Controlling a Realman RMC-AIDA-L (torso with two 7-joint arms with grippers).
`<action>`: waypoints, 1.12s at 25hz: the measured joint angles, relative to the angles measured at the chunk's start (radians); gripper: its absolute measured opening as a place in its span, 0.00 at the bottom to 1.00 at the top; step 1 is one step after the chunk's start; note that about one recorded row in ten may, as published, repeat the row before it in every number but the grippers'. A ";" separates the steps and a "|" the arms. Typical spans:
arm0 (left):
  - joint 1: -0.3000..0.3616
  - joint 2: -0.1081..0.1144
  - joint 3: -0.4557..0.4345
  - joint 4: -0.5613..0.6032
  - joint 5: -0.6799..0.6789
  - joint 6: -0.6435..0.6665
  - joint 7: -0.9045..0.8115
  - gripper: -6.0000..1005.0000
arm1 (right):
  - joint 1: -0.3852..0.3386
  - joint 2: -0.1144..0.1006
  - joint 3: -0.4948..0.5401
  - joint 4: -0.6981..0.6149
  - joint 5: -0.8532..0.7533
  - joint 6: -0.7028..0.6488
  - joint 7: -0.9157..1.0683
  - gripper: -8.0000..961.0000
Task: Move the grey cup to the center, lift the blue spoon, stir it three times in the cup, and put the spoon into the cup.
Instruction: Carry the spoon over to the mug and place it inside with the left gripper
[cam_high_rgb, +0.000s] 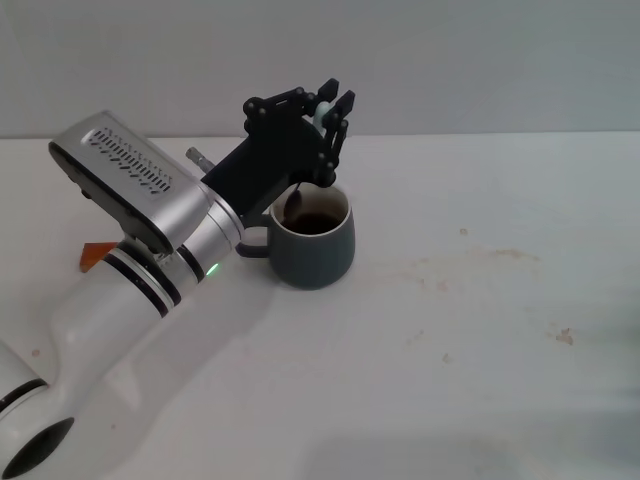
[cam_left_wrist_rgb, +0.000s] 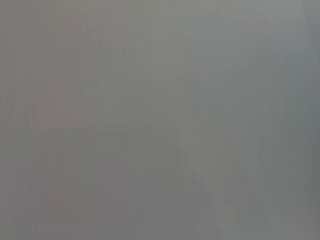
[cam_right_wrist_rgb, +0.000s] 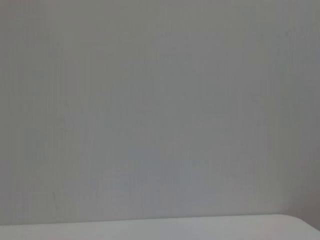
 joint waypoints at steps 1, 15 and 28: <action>0.000 0.000 0.000 0.000 0.000 0.000 0.000 0.15 | 0.000 0.000 -0.001 0.002 0.000 0.000 0.000 0.01; -0.057 -0.002 -0.006 0.090 -0.002 -0.066 -0.003 0.15 | -0.005 0.000 -0.003 0.026 0.000 0.000 -0.002 0.01; -0.103 -0.008 0.047 0.096 -0.002 -0.101 -0.014 0.15 | -0.006 0.001 -0.008 0.035 -0.001 0.000 -0.003 0.01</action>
